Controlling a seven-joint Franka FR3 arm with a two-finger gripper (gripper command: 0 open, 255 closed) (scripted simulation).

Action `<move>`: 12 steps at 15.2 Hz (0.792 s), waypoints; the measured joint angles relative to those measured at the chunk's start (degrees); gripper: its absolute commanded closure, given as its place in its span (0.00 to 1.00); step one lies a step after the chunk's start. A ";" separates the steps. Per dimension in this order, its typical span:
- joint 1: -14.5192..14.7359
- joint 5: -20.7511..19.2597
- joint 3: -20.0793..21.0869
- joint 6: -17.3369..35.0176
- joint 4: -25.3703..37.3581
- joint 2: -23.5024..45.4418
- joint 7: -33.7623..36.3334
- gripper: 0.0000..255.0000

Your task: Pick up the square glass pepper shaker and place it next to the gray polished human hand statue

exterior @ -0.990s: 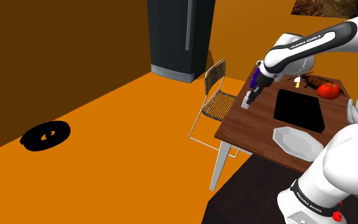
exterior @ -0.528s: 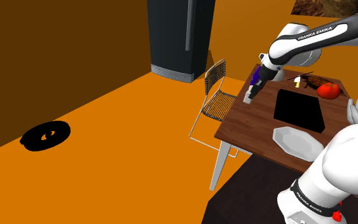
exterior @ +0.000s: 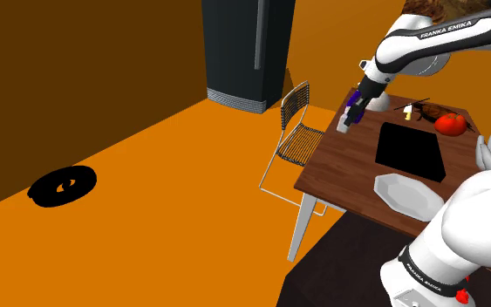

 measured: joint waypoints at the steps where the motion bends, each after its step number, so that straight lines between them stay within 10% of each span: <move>1: -0.49 -0.38 -0.40 -0.66 0.04 -0.64 -0.59 1.00; 12: -9.16 -7.32 -8.95 -6.30 -2.51 -9.20 -12.38 1.00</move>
